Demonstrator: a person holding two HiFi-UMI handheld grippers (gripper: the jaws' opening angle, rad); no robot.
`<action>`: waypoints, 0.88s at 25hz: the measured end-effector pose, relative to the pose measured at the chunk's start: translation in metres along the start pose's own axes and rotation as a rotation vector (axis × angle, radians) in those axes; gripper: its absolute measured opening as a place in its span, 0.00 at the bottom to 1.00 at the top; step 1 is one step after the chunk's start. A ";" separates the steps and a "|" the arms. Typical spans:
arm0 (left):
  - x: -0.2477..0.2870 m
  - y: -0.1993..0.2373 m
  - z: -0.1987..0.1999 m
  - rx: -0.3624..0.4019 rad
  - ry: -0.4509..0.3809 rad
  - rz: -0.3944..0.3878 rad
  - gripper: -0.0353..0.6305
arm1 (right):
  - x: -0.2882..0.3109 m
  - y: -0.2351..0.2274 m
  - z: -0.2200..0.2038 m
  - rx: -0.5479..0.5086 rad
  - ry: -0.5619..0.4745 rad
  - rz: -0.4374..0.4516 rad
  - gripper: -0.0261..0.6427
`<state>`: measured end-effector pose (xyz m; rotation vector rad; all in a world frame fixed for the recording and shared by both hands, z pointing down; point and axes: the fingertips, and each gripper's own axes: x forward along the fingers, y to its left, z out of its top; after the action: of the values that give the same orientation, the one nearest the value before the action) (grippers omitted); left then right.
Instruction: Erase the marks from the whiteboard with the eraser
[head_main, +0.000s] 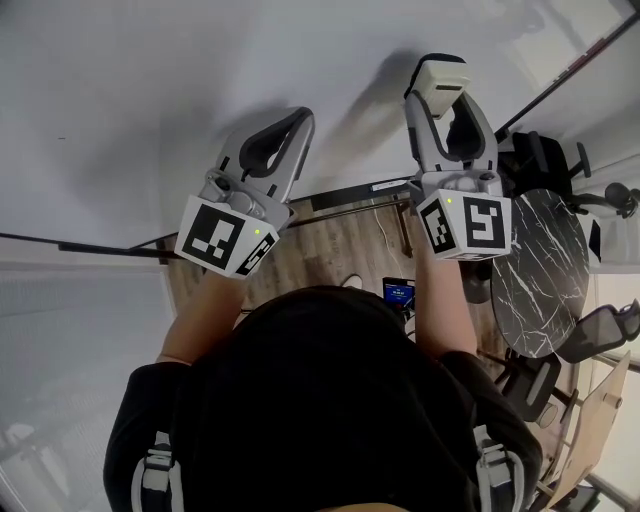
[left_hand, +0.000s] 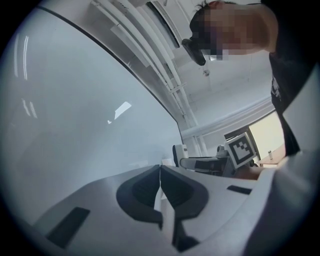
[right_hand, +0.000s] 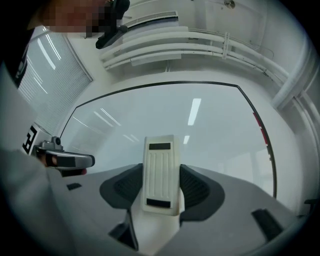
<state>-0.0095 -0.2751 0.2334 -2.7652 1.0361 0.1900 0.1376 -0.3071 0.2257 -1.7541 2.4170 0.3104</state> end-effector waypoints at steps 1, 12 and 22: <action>-0.002 0.001 0.003 0.006 -0.004 0.003 0.06 | 0.001 0.010 0.001 0.003 -0.001 0.020 0.38; -0.024 0.013 0.017 0.036 -0.031 0.047 0.06 | 0.026 0.094 0.009 -0.033 -0.033 0.157 0.38; -0.032 0.020 0.012 0.027 -0.014 0.082 0.06 | 0.051 0.105 0.004 -0.082 -0.034 0.160 0.38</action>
<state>-0.0473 -0.2676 0.2251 -2.6955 1.1405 0.2047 0.0223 -0.3220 0.2191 -1.5745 2.5598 0.4601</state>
